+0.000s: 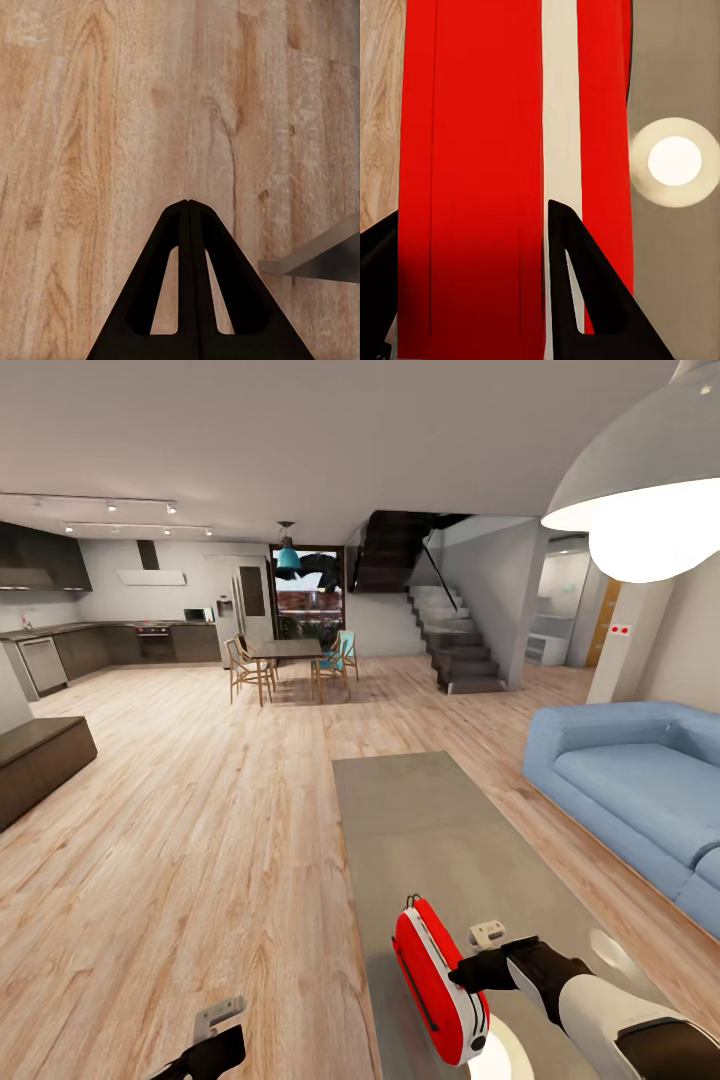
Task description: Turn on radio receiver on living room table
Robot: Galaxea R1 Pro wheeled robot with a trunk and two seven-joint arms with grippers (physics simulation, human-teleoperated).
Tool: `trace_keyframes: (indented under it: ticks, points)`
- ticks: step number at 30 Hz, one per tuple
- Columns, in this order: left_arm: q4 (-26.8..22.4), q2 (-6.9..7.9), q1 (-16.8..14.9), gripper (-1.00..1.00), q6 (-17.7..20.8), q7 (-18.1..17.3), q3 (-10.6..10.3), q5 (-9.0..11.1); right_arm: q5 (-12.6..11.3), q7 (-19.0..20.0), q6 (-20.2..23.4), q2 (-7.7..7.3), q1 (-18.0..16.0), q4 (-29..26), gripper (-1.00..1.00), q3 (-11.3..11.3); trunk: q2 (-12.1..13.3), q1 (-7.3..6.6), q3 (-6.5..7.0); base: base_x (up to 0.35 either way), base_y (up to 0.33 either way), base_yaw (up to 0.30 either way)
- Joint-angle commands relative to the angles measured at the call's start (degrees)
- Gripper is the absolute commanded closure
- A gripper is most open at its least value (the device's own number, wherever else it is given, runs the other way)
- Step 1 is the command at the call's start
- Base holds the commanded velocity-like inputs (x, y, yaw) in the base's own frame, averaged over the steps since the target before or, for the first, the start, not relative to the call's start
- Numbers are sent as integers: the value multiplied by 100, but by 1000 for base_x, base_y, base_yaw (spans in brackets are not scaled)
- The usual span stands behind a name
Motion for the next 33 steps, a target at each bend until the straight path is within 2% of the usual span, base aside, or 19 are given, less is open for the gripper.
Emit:
trace_keyframes:
  ticks: [1,5,6,33]
  points:
    - [8,-1,-5,100,-13,-30,13,21,-25,19,33,-3,-2,-14,100,-11,-4,0,-6,0,0,0]
    - [8,-1,-5,100,-13,-30,13,21,-25,19,30,-3,-3,5,100,-11,-4,0,-6,0,0,0]
    - [8,-2,-5,100,-13,-30,13,21,-25,19,29,-3,-2,6,-100,-11,-4,0,-6,0,0,0]
    - [8,9,-5,100,-22,-30,5,21,-25,19,29,-3,-3,9,-100,-11,-4,0,-6,0,0,0]
